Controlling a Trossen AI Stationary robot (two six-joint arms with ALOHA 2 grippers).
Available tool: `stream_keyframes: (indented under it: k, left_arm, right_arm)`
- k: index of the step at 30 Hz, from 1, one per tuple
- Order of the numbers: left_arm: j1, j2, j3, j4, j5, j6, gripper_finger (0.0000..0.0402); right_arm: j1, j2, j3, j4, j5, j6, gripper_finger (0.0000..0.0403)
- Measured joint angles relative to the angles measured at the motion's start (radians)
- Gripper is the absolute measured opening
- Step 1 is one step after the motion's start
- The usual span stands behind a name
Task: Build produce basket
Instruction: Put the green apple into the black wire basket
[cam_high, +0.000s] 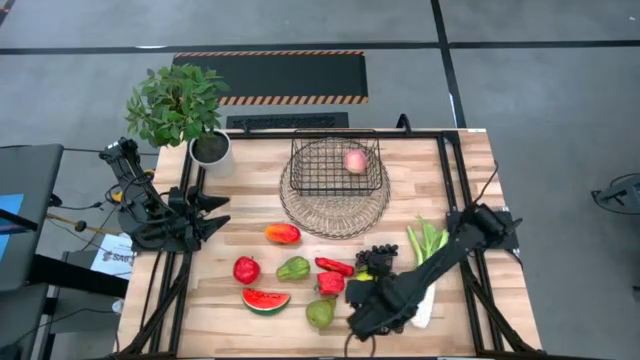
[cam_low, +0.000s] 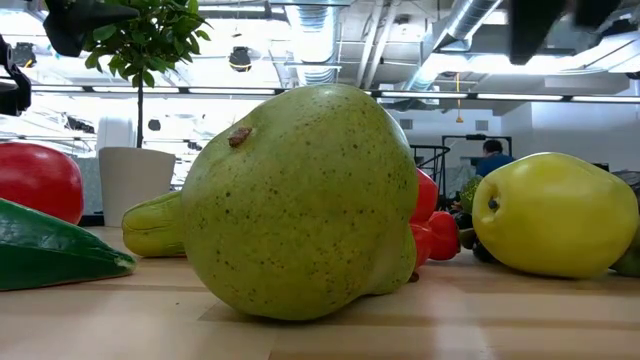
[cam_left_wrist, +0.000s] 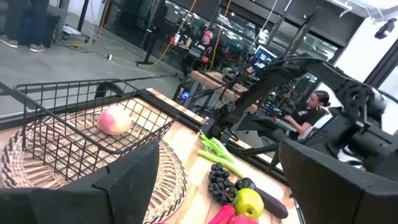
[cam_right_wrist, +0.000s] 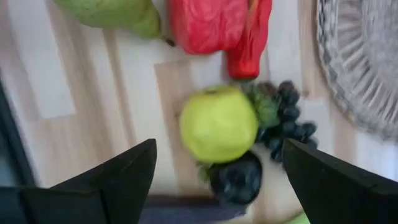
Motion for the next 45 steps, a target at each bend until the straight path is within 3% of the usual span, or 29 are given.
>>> stream_keyframes:
  k: [7, 15, 19, 35, 45]
  left_arm:
    - [0.000, 0.000, 0.000, -0.005, -0.005, -0.001, 0.0316]
    - [0.000, 0.000, 0.000, -0.005, -0.041, -0.002, 0.0315]
    - [0.000, 0.000, 0.000, -0.005, -0.042, -0.003, 0.0315]
    - [0.000, 0.000, 0.000, -0.009, -0.042, -0.010, 0.0315]
    - [0.000, 0.000, 0.000, -0.013, -0.040, -0.010, 0.0315]
  right_arm:
    - [-0.056, -0.070, -0.185, 0.187, -0.065, -0.138, 0.0365]
    - [-0.087, -0.308, -0.557, 0.547, -0.104, -0.138, 0.0365]
    - [-0.090, -0.350, -0.679, 0.710, -0.106, -0.132, 0.0365]
    - [-0.089, -0.230, -0.700, 0.745, -0.104, -0.083, 0.0363]
    - [-0.089, -0.228, -0.697, 0.737, -0.120, -0.052, 0.0304]
